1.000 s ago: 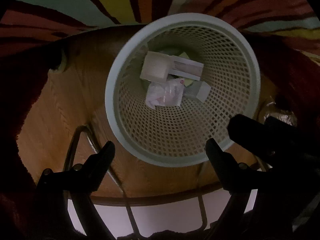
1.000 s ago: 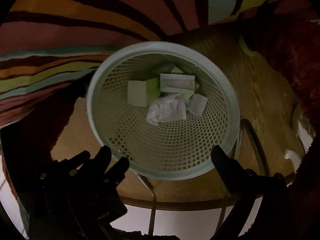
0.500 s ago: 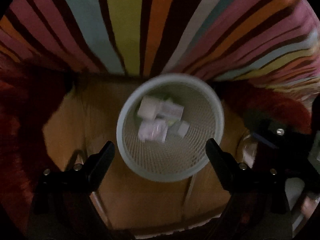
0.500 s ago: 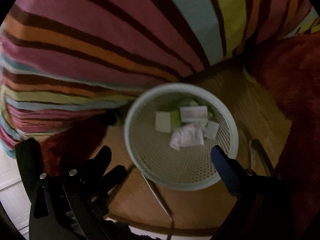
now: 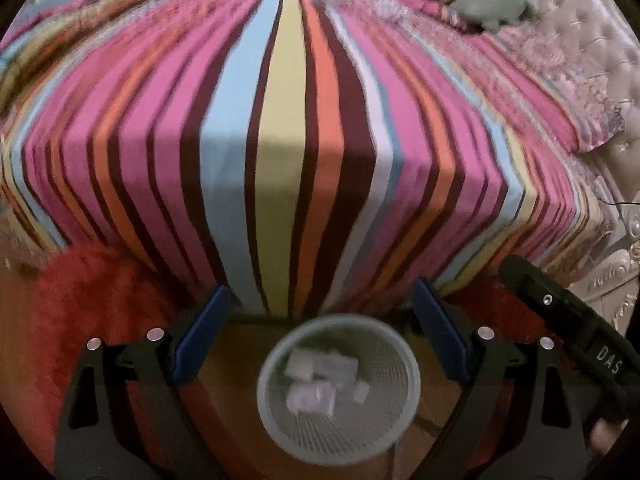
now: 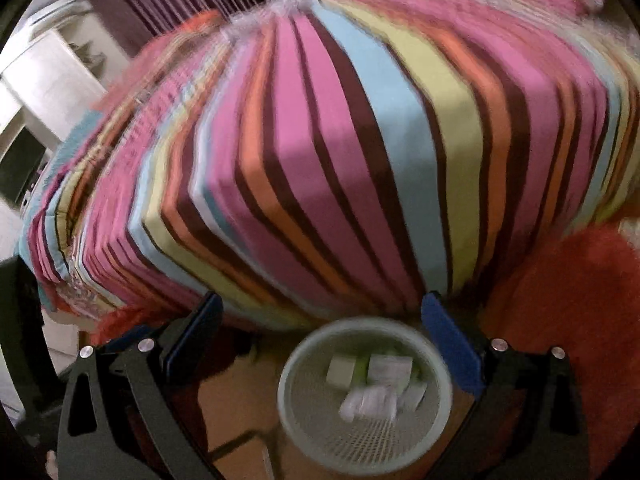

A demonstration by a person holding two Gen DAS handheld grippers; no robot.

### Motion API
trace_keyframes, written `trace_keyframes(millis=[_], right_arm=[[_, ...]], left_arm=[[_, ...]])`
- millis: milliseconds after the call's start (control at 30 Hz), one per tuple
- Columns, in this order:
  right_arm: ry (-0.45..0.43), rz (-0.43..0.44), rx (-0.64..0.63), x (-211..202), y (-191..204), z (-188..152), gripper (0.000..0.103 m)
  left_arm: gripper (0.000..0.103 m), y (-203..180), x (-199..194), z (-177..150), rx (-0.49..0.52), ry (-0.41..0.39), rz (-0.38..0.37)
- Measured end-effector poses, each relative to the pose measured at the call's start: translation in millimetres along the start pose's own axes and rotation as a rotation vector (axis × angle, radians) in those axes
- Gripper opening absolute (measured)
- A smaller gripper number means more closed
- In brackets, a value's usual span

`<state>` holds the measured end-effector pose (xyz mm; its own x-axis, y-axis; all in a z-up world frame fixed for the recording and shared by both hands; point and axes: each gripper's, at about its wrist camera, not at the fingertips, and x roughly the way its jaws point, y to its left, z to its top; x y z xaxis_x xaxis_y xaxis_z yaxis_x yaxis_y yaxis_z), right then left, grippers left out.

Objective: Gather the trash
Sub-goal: 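Move both tools back up toward the bed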

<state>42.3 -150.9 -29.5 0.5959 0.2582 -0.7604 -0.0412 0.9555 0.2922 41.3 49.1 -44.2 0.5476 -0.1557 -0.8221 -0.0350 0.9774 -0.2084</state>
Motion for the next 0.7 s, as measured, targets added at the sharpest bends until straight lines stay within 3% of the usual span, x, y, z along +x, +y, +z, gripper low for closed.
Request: trace_keyframes(millis=[100,200,367,500,700], right_arm=[[-0.074,-0.028,-0.047,-11,5,11,0.095],[-0.093,-0.034,-0.083,-14,6,25,0.095],[-0.130,-0.021,-0.105,-19,4,48,0.095],[-0.175,-0.039,-0.149,-15,9,65,0.095],[-0.183,-0.042,-0.161,-8,9,94,0.095]], left_arm=[[0.096,-4,-11,7,0.051,-0.085,-0.007],[0.096,-8,-16,14,0.087,-0.106,-0.046],[0.096,-15,-21,35,0.157,-0.138,-0.024],[0.096,-12,-24,52,0.157,-0.171,-0.027],[0.096,-6,-13,94,0.152,-0.206,0.036]])
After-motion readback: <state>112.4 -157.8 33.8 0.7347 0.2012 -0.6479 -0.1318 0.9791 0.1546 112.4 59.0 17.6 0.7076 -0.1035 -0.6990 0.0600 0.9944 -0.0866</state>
